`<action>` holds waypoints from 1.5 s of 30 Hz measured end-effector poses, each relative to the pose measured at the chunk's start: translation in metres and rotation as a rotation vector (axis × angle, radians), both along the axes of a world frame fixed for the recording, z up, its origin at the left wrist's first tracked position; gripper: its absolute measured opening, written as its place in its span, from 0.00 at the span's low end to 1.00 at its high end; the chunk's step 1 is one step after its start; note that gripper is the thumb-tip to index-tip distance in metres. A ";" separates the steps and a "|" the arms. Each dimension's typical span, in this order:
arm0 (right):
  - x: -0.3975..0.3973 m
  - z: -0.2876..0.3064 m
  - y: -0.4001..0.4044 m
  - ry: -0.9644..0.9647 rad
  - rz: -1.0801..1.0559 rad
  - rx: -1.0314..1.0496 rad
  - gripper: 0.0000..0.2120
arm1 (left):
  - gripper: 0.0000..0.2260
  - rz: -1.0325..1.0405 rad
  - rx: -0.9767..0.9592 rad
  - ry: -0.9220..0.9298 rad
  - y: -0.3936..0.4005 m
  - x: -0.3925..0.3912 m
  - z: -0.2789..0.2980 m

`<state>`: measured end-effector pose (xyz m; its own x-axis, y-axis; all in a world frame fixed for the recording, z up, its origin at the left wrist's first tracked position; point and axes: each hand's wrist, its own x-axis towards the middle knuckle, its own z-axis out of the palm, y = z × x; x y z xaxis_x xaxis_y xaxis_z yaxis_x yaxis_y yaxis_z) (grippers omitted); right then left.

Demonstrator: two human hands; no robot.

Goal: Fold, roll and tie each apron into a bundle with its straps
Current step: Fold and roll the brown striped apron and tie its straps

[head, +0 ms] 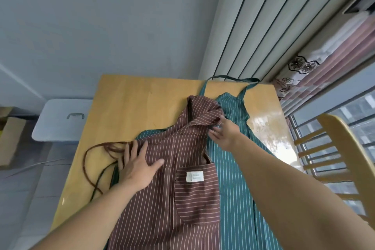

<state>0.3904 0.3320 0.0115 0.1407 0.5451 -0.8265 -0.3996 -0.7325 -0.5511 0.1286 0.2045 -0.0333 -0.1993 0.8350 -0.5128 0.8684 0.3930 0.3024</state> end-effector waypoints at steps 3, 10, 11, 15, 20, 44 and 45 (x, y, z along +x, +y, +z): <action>-0.005 0.006 0.012 0.049 0.018 -0.086 0.15 | 0.47 -0.135 -0.269 0.121 -0.002 -0.011 -0.013; -0.002 0.036 0.040 -0.384 -0.265 0.071 0.07 | 0.49 -0.189 -0.275 0.146 -0.005 -0.015 -0.014; -0.004 0.041 0.042 -0.499 -0.333 0.105 0.08 | 0.49 -0.193 -0.253 0.152 -0.005 -0.016 -0.015; -0.022 0.049 0.059 -0.678 -0.310 0.338 0.10 | 0.51 -0.157 -0.179 0.141 -0.008 -0.019 -0.015; -0.043 0.060 0.079 -0.837 -0.201 0.508 0.13 | 0.51 -0.124 -0.088 0.125 -0.010 -0.026 -0.013; -0.041 0.019 0.105 -1.094 1.251 0.542 0.33 | 0.07 0.073 0.180 0.026 0.006 -0.052 -0.005; -0.044 0.020 0.108 -1.077 1.250 0.499 0.32 | 0.07 0.071 0.167 0.041 0.007 -0.052 -0.006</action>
